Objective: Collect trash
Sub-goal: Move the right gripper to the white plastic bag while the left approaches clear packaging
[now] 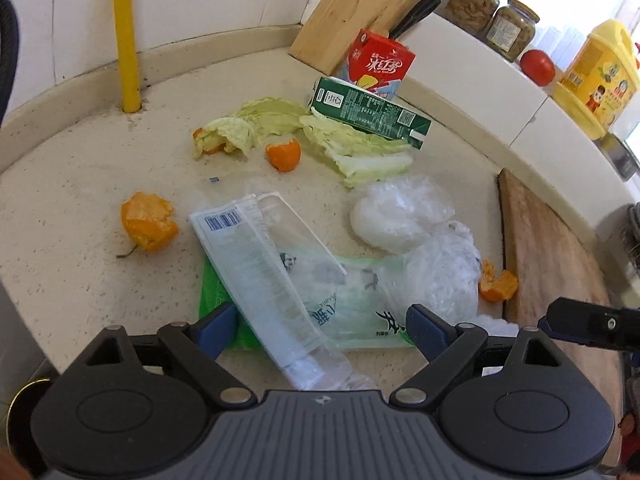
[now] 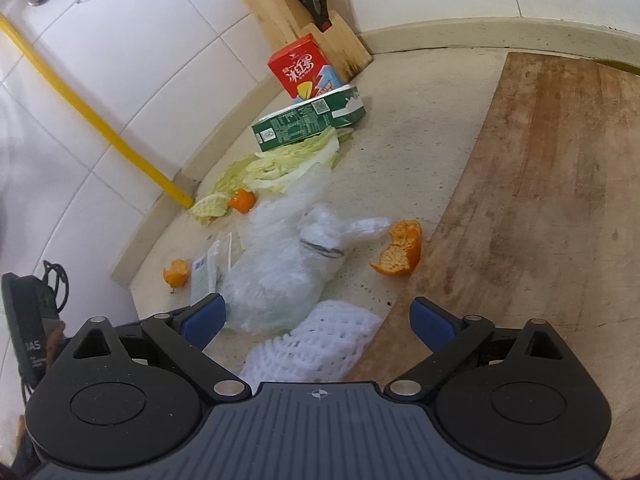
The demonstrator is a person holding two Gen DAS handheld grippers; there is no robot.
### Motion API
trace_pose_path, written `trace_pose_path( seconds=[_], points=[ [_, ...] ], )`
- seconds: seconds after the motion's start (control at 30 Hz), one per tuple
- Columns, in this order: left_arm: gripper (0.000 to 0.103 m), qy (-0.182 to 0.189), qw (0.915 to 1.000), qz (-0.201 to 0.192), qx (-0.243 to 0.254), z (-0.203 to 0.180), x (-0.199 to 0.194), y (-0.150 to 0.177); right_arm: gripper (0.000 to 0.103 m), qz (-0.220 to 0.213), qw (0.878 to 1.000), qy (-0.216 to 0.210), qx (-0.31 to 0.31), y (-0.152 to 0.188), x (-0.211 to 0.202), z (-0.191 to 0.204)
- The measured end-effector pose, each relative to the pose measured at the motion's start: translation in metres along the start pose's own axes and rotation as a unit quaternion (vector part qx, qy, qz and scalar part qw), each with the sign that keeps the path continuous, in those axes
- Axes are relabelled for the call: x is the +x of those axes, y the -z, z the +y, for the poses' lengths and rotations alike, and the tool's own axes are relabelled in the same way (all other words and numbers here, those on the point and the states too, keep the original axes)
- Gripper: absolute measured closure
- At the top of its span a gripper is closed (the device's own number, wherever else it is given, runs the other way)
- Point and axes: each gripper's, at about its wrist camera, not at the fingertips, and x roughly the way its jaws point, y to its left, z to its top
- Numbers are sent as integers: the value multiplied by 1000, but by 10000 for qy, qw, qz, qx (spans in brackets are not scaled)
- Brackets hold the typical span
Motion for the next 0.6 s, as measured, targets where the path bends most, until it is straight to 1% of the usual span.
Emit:
trace_pose_path(
  seconds=[0.1, 0.17, 0.23, 0.27, 0.47, 0.6],
  points=[
    [15, 196, 9997, -42, -126, 5, 1, -5, 2, 20, 10000, 15, -49, -2, 3, 4],
    [19, 319, 9992, -144, -207, 9, 2, -9, 2, 31, 10000, 38, -77, -4, 6, 6],
    [27, 334, 9990, -193, -234, 12, 5, -12, 2, 72, 9999, 71, -107, -6, 10, 7],
    [28, 338, 9989, -208, -242, 12, 7, -14, 2, 90, 9998, 84, -132, -7, 11, 7],
    [31, 523, 9971, -333, -448, 18, 12, -28, 2, 99, 9989, 184, -421, -23, 19, 14],
    [31, 625, 9957, -232, -635, 22, 22, -34, 2, 143, 9980, 208, -572, -35, 31, 18]
  ],
)
